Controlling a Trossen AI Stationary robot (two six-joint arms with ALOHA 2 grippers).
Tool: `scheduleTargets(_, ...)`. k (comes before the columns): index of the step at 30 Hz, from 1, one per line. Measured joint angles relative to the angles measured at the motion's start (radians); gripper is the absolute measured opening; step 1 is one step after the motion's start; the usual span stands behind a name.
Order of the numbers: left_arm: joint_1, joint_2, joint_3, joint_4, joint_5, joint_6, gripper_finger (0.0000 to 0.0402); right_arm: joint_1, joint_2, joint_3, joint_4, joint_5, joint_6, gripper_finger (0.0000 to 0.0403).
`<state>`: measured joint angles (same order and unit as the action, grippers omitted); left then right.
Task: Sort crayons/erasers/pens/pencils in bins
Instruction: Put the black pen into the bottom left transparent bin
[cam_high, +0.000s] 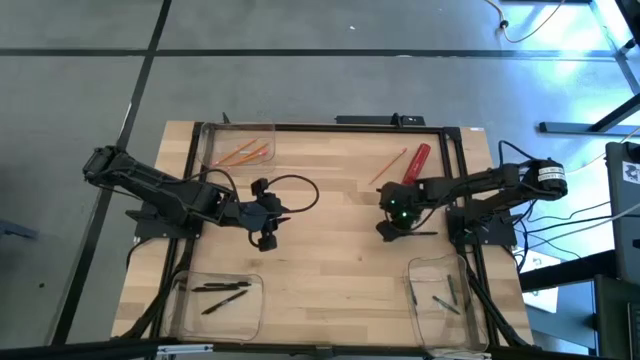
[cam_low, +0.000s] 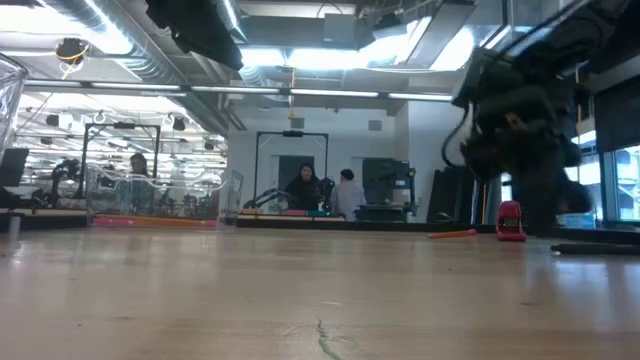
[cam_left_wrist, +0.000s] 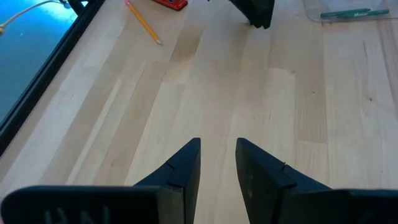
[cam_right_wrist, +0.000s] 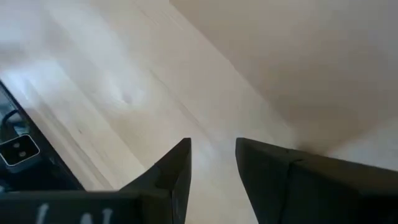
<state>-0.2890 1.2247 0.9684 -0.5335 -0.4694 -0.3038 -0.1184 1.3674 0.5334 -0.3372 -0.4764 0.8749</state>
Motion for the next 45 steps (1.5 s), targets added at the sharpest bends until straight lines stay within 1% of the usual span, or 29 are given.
scheduleTargets(2,0.000,0.000,0.000,0.000,0.000,0.000,0.0095,0.009,0.000,0.033,0.000,0.032,-0.049,0.0129)
scheduleTargets(5,0.000,0.000,0.000,0.000,0.000,0.000,0.0095,0.032,0.000,0.079,-0.016,0.083,-0.176,0.0129)
scheduleTargets(10,0.001,0.000,0.000,0.000,0.000,-0.001,0.0095,0.094,0.000,0.118,-0.101,0.229,-0.410,0.0129)
scheduleTargets(12,0.001,0.000,0.000,0.000,0.000,-0.001,0.0095,0.118,0.000,0.119,-0.118,0.250,-0.485,0.0129)
scheduleTargets(16,0.001,0.000,0.000,0.001,0.000,-0.003,0.0095,0.176,0.000,0.118,-0.186,0.250,-0.596,0.0129)
scheduleTargets(19,0.001,0.000,0.000,0.001,0.000,-0.004,0.0095,0.203,0.000,0.118,-0.258,0.293,-0.591,0.0129)
scheduleTargets(22,0.007,0.000,0.000,0.001,0.000,-0.004,0.0095,0.222,0.000,0.117,-0.330,0.372,-0.558,0.0129)
scheduleTargets(26,0.022,0.000,0.000,0.001,-0.001,-0.003,0.0095,0.242,0.000,0.117,-0.356,0.454,-0.544,0.0129)
scheduleTargets(34,0.040,0.000,0.000,0.001,-0.001,-0.008,0.0095,0.255,0.000,0.093,-0.355,0.457,-0.560,0.0129)
scheduleTargets(45,0.040,0.000,0.000,0.002,-0.001,-0.008,0.0095,0.255,-0.003,0.035,-0.322,0.463,-0.509,0.0129)
